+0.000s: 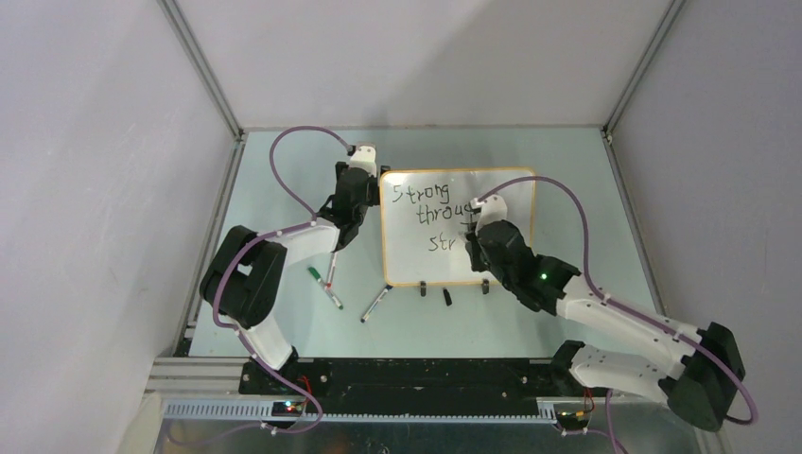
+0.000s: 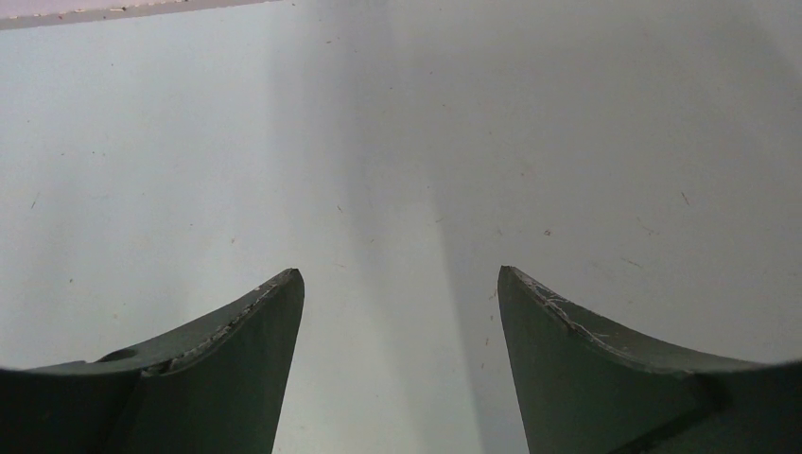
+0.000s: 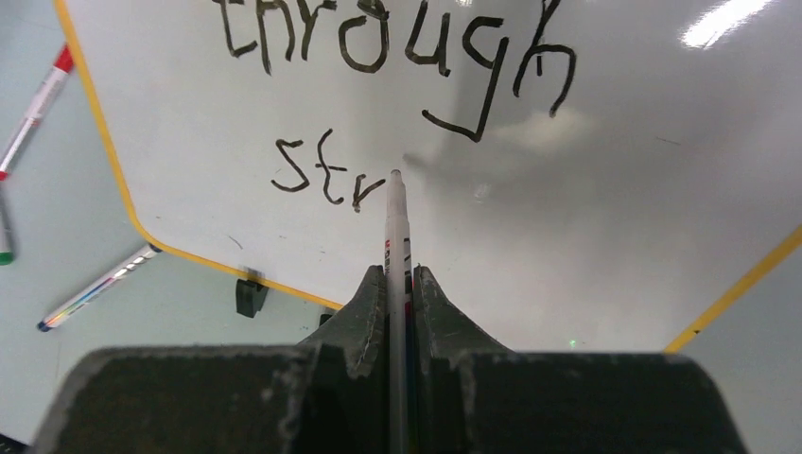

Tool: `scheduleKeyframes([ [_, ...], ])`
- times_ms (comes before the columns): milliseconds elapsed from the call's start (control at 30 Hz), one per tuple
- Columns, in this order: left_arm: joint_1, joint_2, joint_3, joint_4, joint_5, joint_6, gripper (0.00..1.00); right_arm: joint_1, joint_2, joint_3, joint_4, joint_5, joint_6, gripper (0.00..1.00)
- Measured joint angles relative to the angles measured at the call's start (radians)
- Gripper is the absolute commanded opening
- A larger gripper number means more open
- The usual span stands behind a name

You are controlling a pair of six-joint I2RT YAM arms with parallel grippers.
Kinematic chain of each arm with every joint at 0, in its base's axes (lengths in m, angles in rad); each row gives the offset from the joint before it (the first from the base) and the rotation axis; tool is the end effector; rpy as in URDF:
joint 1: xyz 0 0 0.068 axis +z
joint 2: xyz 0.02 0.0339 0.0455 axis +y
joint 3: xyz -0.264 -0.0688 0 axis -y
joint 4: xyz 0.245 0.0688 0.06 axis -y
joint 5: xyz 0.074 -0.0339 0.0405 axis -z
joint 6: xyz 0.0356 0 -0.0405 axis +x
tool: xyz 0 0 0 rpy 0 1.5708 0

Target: Write a sentence on the whiteboard

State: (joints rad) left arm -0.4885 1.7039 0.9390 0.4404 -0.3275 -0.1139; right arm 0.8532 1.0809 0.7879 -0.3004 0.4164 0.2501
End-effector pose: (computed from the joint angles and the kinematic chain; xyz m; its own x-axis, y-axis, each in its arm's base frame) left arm 0.3369 -0.1661 0.2145 -0.2996 0.0374 -0.9533 0.1420 0.9898 -0.0058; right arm 0.1660 0.1683 0.2735 -0.4722 -0.1968 -0.8592 -0.3629 0.9317 -0.0139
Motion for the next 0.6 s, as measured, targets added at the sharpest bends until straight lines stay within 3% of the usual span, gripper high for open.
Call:
scheduleKeyframes([
  [267, 0.0, 0.0, 0.0, 0.001, 0.0, 0.0, 0.81, 0.003, -0.183, -0.113, 0.063, 0.003, -0.009, 0.0],
  [600, 0.0, 0.0, 0.0, 0.001, 0.0, 0.0, 0.81, 0.009, -0.199, -0.192, 0.132, 0.005, -0.017, 0.0],
])
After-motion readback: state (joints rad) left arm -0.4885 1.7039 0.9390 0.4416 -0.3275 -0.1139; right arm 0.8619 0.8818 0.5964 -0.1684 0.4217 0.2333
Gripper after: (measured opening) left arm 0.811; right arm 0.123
